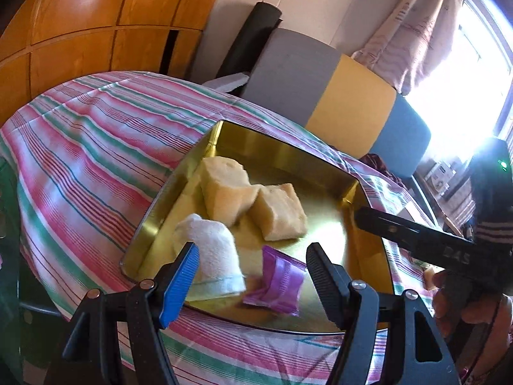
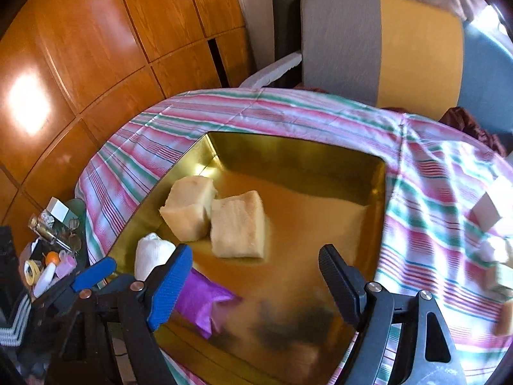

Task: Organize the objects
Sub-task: 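Move both grippers back to the snack pile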

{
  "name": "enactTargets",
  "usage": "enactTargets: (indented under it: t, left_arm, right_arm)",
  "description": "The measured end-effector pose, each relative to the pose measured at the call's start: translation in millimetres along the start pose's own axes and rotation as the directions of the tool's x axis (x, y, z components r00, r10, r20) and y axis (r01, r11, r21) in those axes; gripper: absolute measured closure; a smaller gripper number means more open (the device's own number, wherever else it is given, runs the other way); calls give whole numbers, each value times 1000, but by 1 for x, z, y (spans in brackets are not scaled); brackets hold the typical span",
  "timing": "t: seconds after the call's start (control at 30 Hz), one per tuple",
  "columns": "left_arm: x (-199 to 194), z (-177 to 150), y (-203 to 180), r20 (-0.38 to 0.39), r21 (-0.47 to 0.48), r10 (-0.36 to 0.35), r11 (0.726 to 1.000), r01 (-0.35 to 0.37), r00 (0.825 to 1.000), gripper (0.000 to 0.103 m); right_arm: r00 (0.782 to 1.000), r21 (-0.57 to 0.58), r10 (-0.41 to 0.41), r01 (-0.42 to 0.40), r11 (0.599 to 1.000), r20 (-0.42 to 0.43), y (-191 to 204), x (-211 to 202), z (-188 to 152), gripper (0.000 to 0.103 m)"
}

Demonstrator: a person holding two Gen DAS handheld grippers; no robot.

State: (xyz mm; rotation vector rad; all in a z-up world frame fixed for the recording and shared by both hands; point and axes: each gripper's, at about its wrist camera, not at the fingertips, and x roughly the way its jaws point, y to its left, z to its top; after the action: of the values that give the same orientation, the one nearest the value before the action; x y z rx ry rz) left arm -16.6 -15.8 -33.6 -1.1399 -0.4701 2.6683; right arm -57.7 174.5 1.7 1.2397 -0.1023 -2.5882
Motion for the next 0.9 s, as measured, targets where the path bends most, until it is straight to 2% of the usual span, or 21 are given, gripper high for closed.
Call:
enactTargets:
  t: [0.2, 0.33, 0.53, 0.7, 0.9]
  left_arm:
    - [2, -6, -15, -20, 35, -28, 999, 29, 999, 33]
    - [0, -12, -30, -27, 87, -55, 995, 57, 998, 33]
    - [-5, -25, -64, -45, 198, -121, 972, 128, 992, 33]
    - [-8, -40, -96, -81, 287, -169, 940, 185, 982, 33]
    - [-13, -58, -133, -123, 377, -220, 892, 250, 968, 33]
  right_arm:
    - [998, 25, -59, 59, 998, 28, -39, -40, -21, 21]
    - [991, 70, -132, 130, 989, 19, -77, -64, -41, 21]
    - [973, 177, -231, 230, 957, -14, -146, -99, -81, 21]
    - [944, 298, -321, 329, 896, -78, -212, -123, -120, 21]
    - [898, 460, -422, 429, 778, -124, -292, -159, -152, 21]
